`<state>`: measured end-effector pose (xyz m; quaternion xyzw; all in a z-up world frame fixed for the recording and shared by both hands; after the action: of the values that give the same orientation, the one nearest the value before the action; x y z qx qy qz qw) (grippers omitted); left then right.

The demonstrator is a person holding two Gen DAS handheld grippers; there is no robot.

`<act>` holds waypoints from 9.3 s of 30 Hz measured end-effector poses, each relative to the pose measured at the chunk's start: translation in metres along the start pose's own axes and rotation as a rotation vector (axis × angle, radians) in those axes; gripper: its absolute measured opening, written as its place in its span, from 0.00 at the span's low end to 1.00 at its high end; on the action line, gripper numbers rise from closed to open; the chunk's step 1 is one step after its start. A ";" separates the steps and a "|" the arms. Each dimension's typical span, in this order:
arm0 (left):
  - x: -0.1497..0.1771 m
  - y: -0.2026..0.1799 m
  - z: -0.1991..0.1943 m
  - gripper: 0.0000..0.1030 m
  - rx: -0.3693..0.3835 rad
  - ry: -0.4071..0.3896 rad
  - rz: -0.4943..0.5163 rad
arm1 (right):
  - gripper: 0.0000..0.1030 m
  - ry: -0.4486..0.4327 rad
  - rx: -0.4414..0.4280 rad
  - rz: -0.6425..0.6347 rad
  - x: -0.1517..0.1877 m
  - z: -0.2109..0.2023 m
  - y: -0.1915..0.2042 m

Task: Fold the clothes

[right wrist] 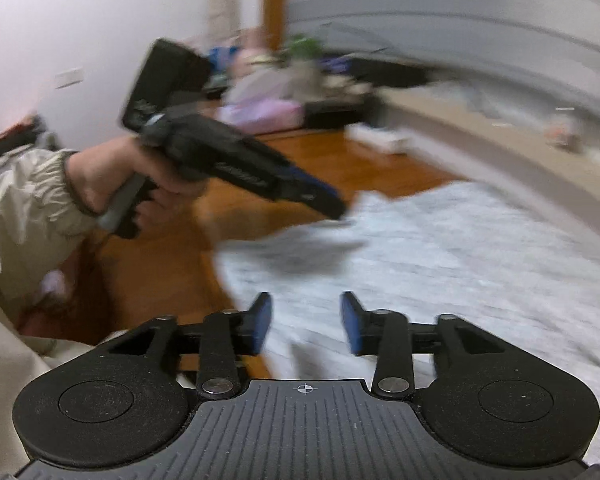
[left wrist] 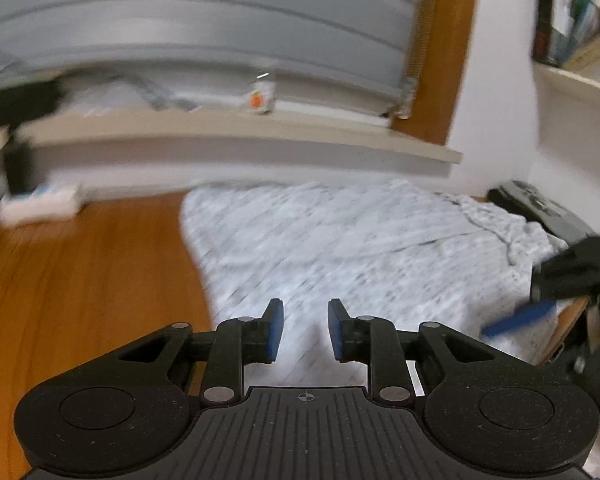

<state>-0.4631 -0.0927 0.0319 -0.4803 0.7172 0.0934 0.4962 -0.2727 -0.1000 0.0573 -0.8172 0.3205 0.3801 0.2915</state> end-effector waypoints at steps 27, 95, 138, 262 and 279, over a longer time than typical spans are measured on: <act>0.017 -0.008 0.049 0.09 0.024 0.162 0.195 | 0.32 0.199 0.269 0.338 0.202 -0.142 -0.161; 0.010 -0.098 0.148 0.76 0.137 0.171 0.226 | 0.69 0.222 0.645 0.443 0.238 -0.187 -0.204; 0.003 -0.006 0.078 0.67 0.008 0.129 0.192 | 0.06 0.338 0.741 0.543 0.285 -0.253 -0.174; -0.041 -0.195 0.198 0.89 0.140 0.105 0.294 | 0.60 0.086 0.843 0.475 0.237 -0.196 -0.181; -0.016 -0.374 0.356 0.58 0.212 0.218 0.640 | 0.73 -0.015 0.845 0.586 0.267 -0.205 -0.192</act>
<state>0.0514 -0.0610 -0.0011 -0.1843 0.8859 0.1174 0.4092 0.0940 -0.2079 -0.0028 -0.5014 0.6596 0.2888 0.4797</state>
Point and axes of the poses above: each gripper's, at about its wrist camera, not at the fingertips, and z roughly the way its jaws point, y to its left, x to its underside, the point moved 5 cm from there along z, roughly the way its jaws point, and after that the axes turned 14 degrees about -z, right-handed, at the moved point
